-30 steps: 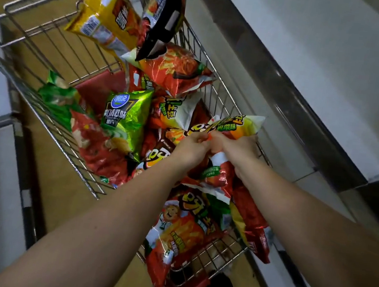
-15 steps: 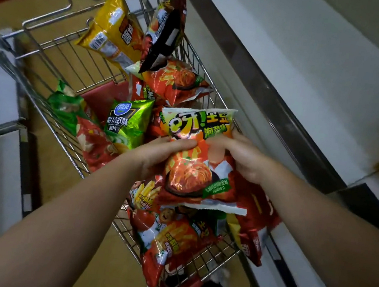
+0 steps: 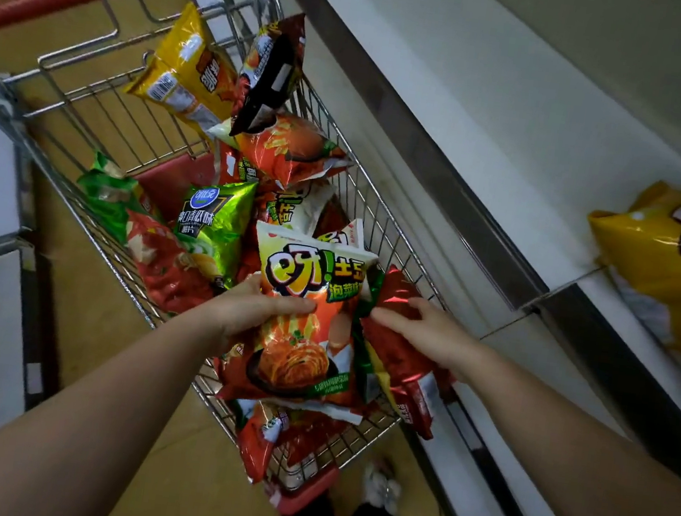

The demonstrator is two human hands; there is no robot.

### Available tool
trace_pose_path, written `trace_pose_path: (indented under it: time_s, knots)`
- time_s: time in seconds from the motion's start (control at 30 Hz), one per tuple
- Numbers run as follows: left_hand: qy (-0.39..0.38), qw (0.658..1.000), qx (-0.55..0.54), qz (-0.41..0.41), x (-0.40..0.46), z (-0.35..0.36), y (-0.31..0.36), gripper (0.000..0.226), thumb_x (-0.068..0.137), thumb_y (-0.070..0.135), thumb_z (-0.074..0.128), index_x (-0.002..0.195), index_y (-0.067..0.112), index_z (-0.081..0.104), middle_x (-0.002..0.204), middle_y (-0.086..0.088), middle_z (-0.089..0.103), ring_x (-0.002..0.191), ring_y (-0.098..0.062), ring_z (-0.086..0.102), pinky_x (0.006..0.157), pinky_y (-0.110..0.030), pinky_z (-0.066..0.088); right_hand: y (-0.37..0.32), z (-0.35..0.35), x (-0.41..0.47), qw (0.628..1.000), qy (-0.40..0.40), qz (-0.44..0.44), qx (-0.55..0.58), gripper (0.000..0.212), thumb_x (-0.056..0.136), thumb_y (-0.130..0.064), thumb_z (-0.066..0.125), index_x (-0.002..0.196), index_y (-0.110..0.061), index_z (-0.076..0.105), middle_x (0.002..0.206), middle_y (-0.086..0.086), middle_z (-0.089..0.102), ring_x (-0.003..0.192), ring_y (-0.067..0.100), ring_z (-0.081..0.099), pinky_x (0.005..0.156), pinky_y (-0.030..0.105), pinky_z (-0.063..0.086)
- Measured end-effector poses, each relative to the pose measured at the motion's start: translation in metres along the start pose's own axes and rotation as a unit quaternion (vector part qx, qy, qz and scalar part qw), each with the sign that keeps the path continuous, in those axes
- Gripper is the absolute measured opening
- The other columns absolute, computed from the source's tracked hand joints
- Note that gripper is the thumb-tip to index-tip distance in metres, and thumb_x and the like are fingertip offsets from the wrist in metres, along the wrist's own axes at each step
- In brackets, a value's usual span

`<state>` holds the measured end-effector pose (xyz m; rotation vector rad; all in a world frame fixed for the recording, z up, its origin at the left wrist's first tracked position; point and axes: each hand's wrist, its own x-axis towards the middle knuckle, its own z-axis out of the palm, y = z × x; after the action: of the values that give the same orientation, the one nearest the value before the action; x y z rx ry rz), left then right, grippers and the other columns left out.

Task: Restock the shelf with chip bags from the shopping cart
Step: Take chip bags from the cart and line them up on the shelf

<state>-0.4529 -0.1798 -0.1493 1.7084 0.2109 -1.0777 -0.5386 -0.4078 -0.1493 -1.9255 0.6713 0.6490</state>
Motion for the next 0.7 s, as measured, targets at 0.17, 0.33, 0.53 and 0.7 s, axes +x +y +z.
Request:
trace_pose_path:
  time_s: [0.17, 0.33, 0.53, 0.7]
  knots:
    - [0.033, 0.999, 0.012, -0.005, 0.001, 0.013, -0.008, 0.071, 0.063, 0.03, 0.086, 0.122, 0.017, 0.049, 0.11, -0.008, 0.068, 0.098, -0.027, 0.065, 0.09, -0.043, 0.052, 0.017, 0.017, 0.001, 0.975, -0.031, -0.061, -0.212, 0.112, 0.065, -0.049, 0.079, 0.149, -0.03, 0.008, 0.158, 0.005, -0.004, 0.144, 0.03, 0.009, 0.116, 0.047, 0.021]
    - [0.021, 1.0, 0.02, -0.003, -0.002, 0.016, -0.013, 0.084, 0.05, 0.038, 0.091, 0.121, 0.018, 0.051, 0.111, -0.008, 0.068, 0.098, -0.027, 0.066, 0.093, -0.045, 0.051, 0.017, 0.023, 0.001, 0.946, 0.116, -0.133, -0.273, 0.058, 0.084, -0.033, 0.065, 0.137, -0.024, 0.042, 0.142, 0.008, 0.038, 0.126, 0.029, 0.041, 0.102, 0.037, 0.039]
    - [0.053, 0.996, -0.055, 0.049, -0.013, -0.006, 0.009, 0.132, 0.033, 0.041, 0.093, 0.145, 0.016, 0.028, 0.126, -0.012, 0.061, 0.103, -0.027, 0.065, 0.092, -0.041, 0.05, -0.047, -0.009, -0.013, 0.952, 0.171, -0.156, -0.201, 0.037, 0.08, -0.029, 0.063, 0.116, -0.024, 0.058, 0.093, 0.003, 0.062, 0.087, 0.024, 0.058, 0.068, 0.026, 0.039]
    - [0.097, 0.982, -0.149, 0.071, -0.031, -0.039, 0.03, 0.099, 0.053, 0.044, 0.087, 0.136, 0.011, 0.043, 0.109, -0.011, 0.069, 0.089, -0.026, 0.07, 0.078, -0.038, 0.054, -0.095, -0.025, -0.016, 0.961, 0.162, -0.222, -0.024, 0.034, 0.082, -0.021, 0.064, 0.115, -0.021, 0.057, 0.097, -0.002, 0.061, 0.089, 0.017, 0.058, 0.076, 0.027, 0.045]
